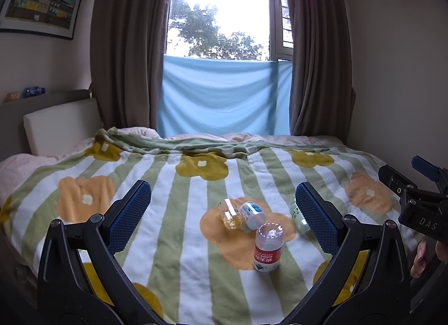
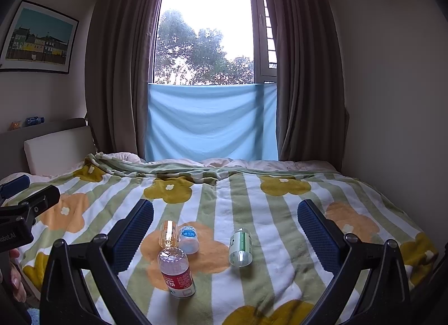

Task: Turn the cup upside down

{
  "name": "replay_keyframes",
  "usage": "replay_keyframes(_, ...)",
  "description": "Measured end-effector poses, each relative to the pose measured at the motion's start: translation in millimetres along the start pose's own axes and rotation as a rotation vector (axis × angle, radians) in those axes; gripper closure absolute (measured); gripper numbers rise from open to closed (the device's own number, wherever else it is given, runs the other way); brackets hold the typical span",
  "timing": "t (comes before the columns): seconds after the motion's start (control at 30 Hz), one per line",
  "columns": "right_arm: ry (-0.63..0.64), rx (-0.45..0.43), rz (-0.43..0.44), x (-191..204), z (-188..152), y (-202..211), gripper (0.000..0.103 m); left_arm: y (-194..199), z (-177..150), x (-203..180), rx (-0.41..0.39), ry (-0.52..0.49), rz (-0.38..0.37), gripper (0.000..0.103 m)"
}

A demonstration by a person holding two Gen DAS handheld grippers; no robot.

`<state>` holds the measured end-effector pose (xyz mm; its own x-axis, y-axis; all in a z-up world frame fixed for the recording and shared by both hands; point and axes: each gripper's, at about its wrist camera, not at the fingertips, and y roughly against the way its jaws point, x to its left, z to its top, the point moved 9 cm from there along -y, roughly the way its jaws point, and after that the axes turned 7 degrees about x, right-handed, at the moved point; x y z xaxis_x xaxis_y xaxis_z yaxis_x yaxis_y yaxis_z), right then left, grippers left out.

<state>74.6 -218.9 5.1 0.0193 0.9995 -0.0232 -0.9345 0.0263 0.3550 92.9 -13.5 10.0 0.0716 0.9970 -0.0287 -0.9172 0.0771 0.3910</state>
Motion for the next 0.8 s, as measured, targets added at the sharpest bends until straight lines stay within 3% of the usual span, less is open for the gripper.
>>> replay_keyframes(0.37,-0.001,0.001,0.000,0,1,0,0.000,-1,-5,6,-0.006,0.002,0.003,0.000)
replay_keyframes(0.57,0.001,0.004,-0.001,3,-3,-1,0.000,-2,-8,18,-0.014,0.022,0.062,0.000)
replay_keyframes(0.8,0.000,0.005,0.001,2,-2,-1,0.000,-3,-8,19,-0.018,0.015,0.064,0.000)
